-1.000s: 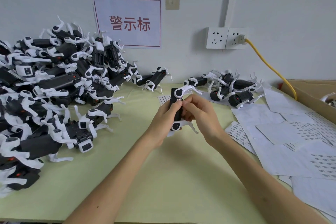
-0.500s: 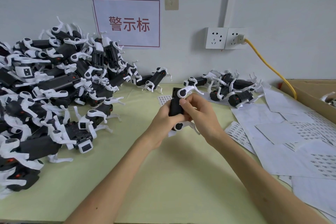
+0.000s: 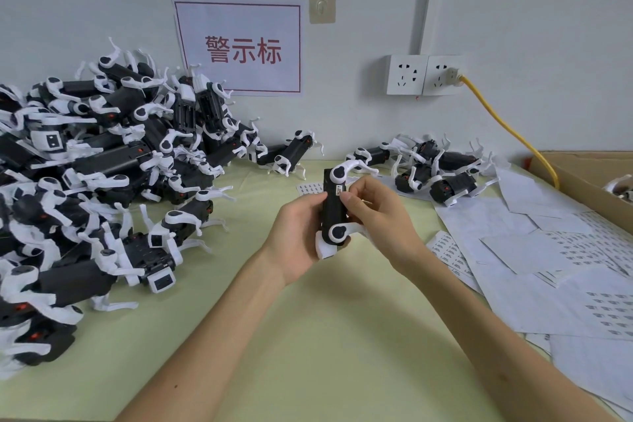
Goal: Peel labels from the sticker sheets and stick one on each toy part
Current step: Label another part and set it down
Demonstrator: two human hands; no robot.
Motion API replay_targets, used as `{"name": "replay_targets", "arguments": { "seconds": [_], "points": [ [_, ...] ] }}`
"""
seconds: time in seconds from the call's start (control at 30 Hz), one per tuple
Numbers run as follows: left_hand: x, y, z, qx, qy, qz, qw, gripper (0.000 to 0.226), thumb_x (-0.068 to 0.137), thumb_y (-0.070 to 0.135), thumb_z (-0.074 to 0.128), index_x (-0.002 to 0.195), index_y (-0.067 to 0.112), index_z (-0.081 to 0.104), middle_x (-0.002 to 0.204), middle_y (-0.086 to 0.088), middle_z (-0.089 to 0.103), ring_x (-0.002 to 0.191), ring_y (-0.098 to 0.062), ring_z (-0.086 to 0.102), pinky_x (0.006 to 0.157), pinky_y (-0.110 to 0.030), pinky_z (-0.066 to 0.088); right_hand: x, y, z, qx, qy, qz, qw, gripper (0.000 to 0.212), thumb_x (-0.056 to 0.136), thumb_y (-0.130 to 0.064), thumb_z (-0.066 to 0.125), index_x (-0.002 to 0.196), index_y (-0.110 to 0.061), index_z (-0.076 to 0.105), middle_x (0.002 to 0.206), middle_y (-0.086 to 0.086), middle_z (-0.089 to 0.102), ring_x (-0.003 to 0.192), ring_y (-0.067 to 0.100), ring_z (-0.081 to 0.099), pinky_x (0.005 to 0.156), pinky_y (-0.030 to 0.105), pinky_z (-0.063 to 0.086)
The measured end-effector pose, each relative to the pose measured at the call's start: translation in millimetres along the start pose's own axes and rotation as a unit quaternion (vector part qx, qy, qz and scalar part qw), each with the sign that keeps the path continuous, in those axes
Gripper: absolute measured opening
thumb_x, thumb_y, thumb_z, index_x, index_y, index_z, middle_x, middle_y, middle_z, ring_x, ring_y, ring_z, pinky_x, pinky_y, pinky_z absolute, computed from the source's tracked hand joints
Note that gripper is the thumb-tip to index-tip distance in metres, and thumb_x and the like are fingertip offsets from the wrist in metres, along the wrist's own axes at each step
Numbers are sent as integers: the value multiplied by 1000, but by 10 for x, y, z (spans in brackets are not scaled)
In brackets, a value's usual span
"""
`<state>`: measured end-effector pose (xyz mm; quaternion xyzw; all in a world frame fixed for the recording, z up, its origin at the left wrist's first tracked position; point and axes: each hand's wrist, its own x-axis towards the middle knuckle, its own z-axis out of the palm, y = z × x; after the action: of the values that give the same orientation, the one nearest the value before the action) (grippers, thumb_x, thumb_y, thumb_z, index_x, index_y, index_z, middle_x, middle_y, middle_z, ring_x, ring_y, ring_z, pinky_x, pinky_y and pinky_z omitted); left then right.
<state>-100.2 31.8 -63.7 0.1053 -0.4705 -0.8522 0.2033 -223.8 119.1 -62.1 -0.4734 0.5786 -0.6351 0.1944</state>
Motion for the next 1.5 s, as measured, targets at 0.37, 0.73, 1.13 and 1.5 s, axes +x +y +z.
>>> {"name": "replay_targets", "arguments": {
  "seconds": [0.37,0.73,1.13,1.5],
  "points": [
    [79,-68,-90,156,217,140,953,22,90,20,76,111,13,73,103,-4,78,95,-21,76,76,-32,55,7,32,-47,-23,33,-13,999,22,103,-15,54,111,-26,72,91,-11,77,79,6,73,65,10,47],
    [128,-127,-163,285,303,224,881,35,76,32,86,103,22,66,101,4,69,73,-1,68,56,-26,57,-50,115,73,-3,-43,-10,999,20,102,-18,61,119,-16,72,108,-5,78,105,11,72,86,23,53],
    [124,-83,-144,189,301,193,915,21,87,23,82,103,13,73,97,0,74,86,-12,72,57,-25,54,-52,97,31,-49,17,-25,998,22,95,-15,70,116,-16,77,102,-8,78,95,13,74,80,25,56],
    [25,136,-195,37,94,-93,991,29,79,35,67,83,12,83,85,-10,73,42,-12,53,32,-18,32,51,-5,-244,-36,44,-81,995,58,76,-17,63,132,-35,64,132,-9,64,116,5,62,87,30,51]
  ]
}}
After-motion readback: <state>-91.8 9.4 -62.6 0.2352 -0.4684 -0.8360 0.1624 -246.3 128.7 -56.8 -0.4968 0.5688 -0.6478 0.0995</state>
